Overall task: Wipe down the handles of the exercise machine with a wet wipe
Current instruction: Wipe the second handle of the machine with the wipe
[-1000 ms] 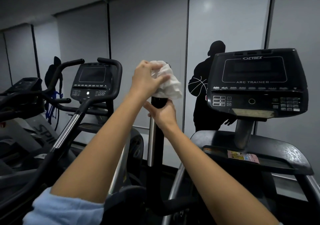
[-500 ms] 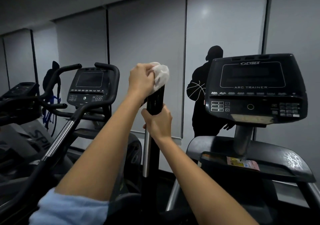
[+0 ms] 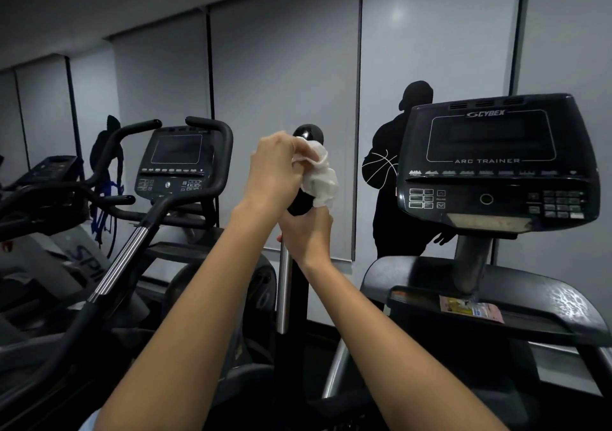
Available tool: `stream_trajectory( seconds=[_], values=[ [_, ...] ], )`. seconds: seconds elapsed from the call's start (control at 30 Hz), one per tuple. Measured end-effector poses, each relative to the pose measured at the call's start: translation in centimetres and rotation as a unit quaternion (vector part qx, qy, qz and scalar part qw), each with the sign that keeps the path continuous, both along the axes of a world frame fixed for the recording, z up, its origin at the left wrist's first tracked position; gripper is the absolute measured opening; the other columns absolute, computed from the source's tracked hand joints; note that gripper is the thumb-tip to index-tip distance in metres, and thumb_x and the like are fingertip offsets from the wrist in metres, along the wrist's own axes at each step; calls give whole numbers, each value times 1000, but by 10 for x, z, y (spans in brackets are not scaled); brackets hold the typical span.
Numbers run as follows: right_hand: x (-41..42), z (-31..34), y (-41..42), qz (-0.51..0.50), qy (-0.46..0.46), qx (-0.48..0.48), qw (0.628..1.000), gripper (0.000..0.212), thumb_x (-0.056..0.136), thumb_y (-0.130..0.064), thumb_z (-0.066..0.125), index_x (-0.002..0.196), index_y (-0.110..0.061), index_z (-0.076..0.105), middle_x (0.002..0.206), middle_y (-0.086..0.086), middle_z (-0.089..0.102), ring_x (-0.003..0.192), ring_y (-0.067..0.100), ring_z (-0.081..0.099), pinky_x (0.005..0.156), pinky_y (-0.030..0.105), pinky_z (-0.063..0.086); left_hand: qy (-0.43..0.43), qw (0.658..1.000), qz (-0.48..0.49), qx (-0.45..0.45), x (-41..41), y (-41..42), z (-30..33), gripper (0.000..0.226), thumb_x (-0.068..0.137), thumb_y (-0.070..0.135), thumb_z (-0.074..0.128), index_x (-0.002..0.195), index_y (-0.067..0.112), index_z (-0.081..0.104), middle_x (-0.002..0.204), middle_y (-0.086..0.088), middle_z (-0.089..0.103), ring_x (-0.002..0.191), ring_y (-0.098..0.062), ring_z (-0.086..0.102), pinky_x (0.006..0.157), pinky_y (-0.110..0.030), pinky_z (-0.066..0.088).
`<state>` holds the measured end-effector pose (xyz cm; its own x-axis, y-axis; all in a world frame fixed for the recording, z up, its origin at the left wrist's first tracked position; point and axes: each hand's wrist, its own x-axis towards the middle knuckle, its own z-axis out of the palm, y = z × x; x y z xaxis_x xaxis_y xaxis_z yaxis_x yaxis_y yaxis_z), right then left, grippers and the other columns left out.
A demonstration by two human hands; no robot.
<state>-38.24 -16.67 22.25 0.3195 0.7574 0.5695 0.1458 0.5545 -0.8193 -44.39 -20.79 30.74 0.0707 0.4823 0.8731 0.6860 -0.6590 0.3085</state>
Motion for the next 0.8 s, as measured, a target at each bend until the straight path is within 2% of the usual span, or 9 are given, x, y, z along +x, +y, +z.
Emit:
stream_trajectory(
  seconds=[0.07,0.17,0.33,0.4,0.47,0.53,0.63,0.7,0.8],
  values=[
    [1,0,0,5,4,-12,1000,13,76,-23,67,82,-13,61,65,-7,62,54,15,56,62,46,58,-20,1000,0,19,5,4,6,27,86,2,56,94,20,75,104,-6,66,99,-21,61,82,-25,46],
    [0,1,-2,3,5,-24,1000,28,75,-27,69,96,-13,57,78,-3,63,62,20,60,62,45,59,-10,999,16,33,12,11,22,27,87,1,54,98,15,74,106,-6,67,95,-20,63,78,-19,45],
    [0,0,-5,-2,-7,-22,1000,25,74,-27,67,89,-14,53,74,-2,57,62,23,60,59,38,58,9,999,42,27,18,32,54,29,85,-5,53,100,10,73,104,-12,70,94,-28,66,85,-32,53],
    [1,0,-4,-9,-15,-14,1000,24,72,-27,65,87,-14,51,73,0,57,63,26,63,55,35,56,-16,999,37,28,14,36,57,26,85,-3,56,102,10,72,106,-12,70,97,-27,65,84,-28,51],
    [1,-2,-4,-11,-18,-5,1000,24,70,-27,64,83,-15,49,71,0,56,62,28,62,54,38,57,-43,999,8,25,6,32,48,28,85,-3,58,103,12,72,110,-9,68,101,-23,63,86,-24,48],
    [1,-3,-2,-11,-11,1,1000,24,68,-28,65,81,-16,49,67,-1,55,59,27,60,55,46,57,-36,999,-23,15,-3,23,35,30,84,-2,59,103,16,72,113,-6,66,106,-21,60,90,-27,47],
    [-1,-2,-1,-13,5,-4,1000,22,69,-25,66,81,-16,51,67,-3,56,57,24,56,58,48,56,14,999,-40,13,-7,11,21,22,85,18,64,106,17,71,117,-4,64,111,-19,56,95,-33,45],
    [-2,-1,-1,-15,10,-7,1000,26,69,-27,66,85,-13,52,69,-3,56,58,24,56,60,48,57,44,999,-2,26,-4,11,19,29,80,30,70,106,17,71,117,-2,63,111,-17,55,92,-30,44],
    [-2,-1,0,-20,1,-13,1000,29,68,-30,65,87,-13,52,71,-2,57,60,26,58,60,47,57,24,999,7,20,4,16,27,14,78,24,72,91,19,75,95,9,62,95,-11,56,74,-20,38]
  ],
)
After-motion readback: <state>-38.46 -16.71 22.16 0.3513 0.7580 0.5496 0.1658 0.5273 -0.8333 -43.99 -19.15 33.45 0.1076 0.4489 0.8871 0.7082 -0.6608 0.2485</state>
